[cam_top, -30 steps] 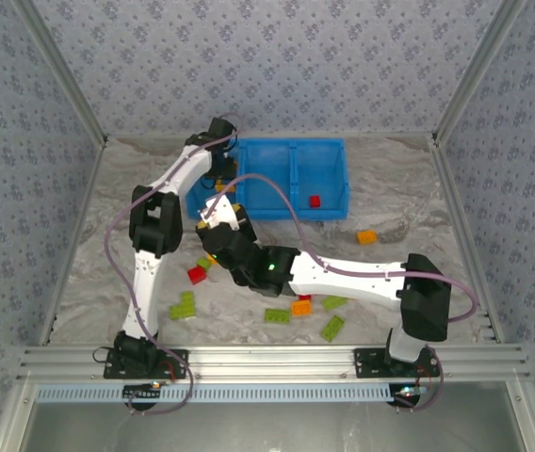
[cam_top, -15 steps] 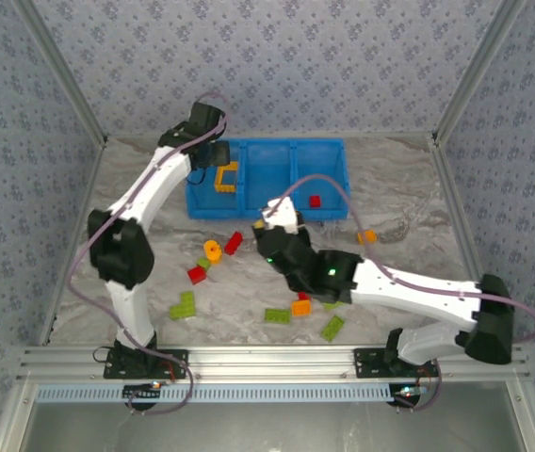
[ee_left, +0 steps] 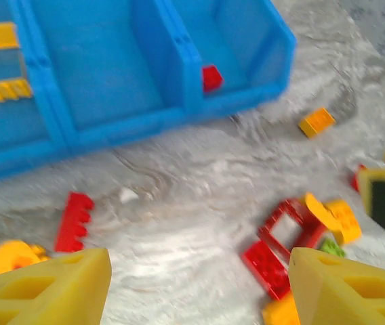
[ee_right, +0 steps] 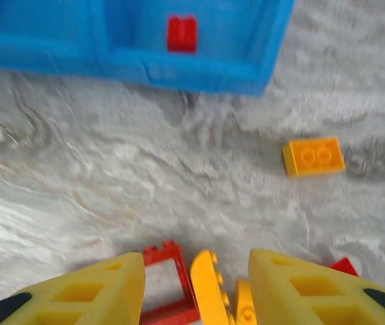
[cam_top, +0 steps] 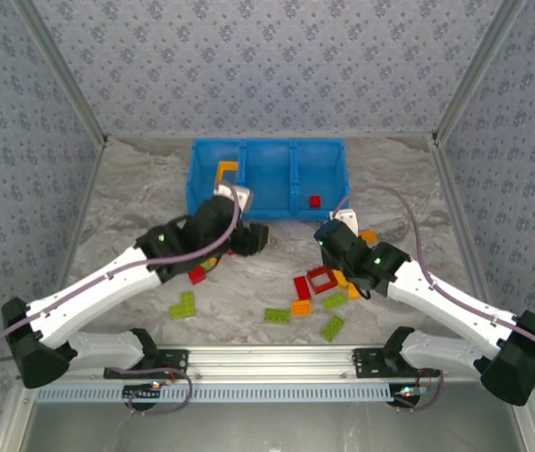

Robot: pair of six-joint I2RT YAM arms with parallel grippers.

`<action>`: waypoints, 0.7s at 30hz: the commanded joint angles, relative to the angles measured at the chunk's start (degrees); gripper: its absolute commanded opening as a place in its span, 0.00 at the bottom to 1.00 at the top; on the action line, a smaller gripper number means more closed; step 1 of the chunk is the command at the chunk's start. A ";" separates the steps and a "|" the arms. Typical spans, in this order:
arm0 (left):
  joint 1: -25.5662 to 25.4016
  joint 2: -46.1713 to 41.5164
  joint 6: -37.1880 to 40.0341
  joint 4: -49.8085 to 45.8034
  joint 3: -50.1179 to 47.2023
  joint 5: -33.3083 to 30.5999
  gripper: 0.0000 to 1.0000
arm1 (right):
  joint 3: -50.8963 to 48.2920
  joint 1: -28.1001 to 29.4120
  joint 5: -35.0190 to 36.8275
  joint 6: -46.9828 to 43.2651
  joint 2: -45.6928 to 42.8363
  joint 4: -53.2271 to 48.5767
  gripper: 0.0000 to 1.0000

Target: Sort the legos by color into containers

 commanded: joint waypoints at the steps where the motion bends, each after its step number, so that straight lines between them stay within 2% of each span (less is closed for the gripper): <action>1: -6.82 -4.03 -7.50 3.81 -6.08 -4.73 0.70 | -1.25 -3.37 -9.50 -0.96 2.78 -2.75 0.44; 5: -14.04 -5.47 -12.66 5.04 -10.93 -9.06 0.69 | -2.04 -5.19 -13.03 -2.09 7.10 -2.00 0.42; 9: -17.42 -4.15 -14.77 5.16 -12.04 -11.27 0.68 | -3.23 -6.18 -13.76 -3.19 10.31 0.01 0.40; 13: -18.00 -3.39 -15.38 5.21 -11.87 -11.94 0.67 | -2.33 -6.14 -14.86 -4.86 13.79 1.40 0.35; 17: -18.11 -3.61 -15.65 4.51 -12.03 -12.72 0.67 | -2.08 -3.15 -14.31 -4.04 15.82 1.79 0.33; 21: -18.13 -4.88 -16.35 5.30 -13.48 -12.95 0.67 | -3.02 -4.87 -12.82 -4.27 16.56 1.83 0.33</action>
